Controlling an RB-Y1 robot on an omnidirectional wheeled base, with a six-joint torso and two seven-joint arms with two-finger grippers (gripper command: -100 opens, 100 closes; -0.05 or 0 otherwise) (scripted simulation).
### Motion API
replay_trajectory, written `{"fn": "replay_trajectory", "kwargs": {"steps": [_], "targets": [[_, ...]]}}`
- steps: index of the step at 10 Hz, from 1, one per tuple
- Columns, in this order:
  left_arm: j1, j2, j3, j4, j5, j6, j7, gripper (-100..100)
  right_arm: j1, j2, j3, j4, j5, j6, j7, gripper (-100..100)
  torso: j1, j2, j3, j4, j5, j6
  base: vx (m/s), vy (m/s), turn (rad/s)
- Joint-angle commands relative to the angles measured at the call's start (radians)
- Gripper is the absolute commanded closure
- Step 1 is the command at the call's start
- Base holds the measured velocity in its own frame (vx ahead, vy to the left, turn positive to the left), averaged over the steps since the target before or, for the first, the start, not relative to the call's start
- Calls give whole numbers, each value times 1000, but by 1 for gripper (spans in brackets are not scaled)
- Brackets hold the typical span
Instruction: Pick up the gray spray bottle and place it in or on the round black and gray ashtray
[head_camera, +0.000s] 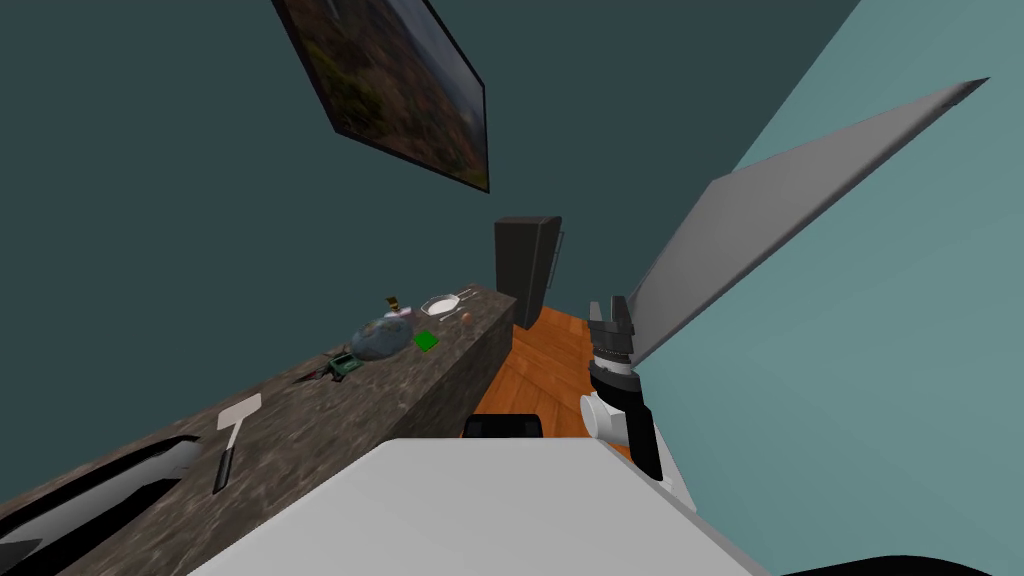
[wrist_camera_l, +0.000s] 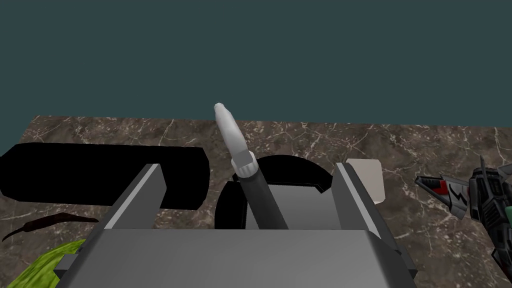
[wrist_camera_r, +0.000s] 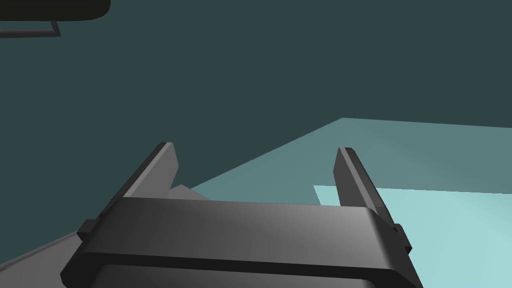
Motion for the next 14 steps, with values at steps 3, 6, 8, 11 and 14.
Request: {"fn": "replay_trajectory", "kwargs": {"steps": [3,6,8,11,14], "targets": [[0,10,83,62,28,44,-96,-100,0,0,0,0,0,0,0,0,0,0,0,0,0,0,33,-22,-54],[3,19,174,133,60,102,-189,-100,0,0,0,0,0,0,0,0,0,0,0,0,0,0,32,-16,-65],[3,20,173,130,58,98,-185,-100,0,0,0,0,0,0,0,0,0,0,0,0,0,0,18,-13,-24],[3,20,174,131,58,99,-189,0,0,0,0,0,0,0,0,0,1,2,1,0,0,0,0,0,0],[3,20,174,131,58,99,-189,0,0,0,0,0,0,0,0,0,1,2,1,1,0,0,0,0,0]]}}
